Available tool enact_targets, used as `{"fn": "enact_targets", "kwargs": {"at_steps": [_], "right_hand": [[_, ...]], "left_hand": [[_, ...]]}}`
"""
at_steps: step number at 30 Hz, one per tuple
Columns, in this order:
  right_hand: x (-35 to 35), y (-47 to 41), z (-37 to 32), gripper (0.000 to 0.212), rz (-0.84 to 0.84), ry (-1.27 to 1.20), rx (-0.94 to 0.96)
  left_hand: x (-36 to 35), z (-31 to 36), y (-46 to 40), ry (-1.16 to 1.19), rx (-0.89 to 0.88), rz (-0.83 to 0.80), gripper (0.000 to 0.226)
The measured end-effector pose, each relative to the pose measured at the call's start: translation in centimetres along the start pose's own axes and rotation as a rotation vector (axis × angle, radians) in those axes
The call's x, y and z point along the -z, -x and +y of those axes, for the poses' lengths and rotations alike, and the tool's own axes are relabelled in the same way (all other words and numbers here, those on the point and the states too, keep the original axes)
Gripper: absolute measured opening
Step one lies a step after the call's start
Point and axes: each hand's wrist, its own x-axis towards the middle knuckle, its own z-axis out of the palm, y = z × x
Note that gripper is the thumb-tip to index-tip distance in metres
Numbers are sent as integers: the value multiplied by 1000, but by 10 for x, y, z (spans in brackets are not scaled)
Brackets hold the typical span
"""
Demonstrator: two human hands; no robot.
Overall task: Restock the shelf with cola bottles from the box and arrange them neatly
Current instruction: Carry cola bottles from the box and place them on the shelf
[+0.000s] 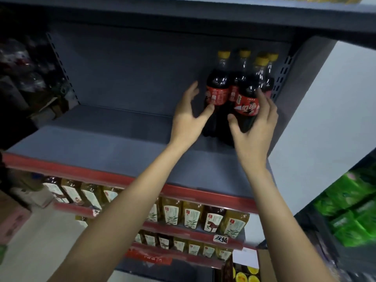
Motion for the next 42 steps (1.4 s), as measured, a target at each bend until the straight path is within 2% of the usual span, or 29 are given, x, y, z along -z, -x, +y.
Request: {"fn": "enact_targets", "kwargs": {"at_steps": [2,5,8,11,14,19,23,25,28,35,42], "right_hand": [[-6,22,-30,54,-9,-18,125],[-27,61,-78,39,-31,-198,248],[-61,108,-125,27,-27,-350,328],[-106,167,-165,20,-103,-440,361],[-158,243,-200,18,-333,-502,350],[-244,356,-251,24,-922,-443,240],[-316,420,-285,35,-1301,-351,202],[-356,448,-300,37,-1417,-336,130],[-421,483,-319,33,-1543,-288,75],[-602,529,-378,28,-1705,-215,177],[-766,548,-493,28,-1726,-293,202]], "left_hand": [[31,6,30,-52,-103,60,50],[91,7,74,-125,-243,185,31],[164,-3,117,-237,-348,313,20],[245,-25,168,-336,-341,420,18],[331,-58,227,-431,-180,433,18],[465,-107,318,-447,376,400,26],[551,-149,380,-504,751,396,18],[586,-174,401,-537,910,483,15],[636,-212,418,-521,1081,704,14],[782,-293,402,-467,1179,894,17],[942,-334,350,-442,1117,994,19]]}}
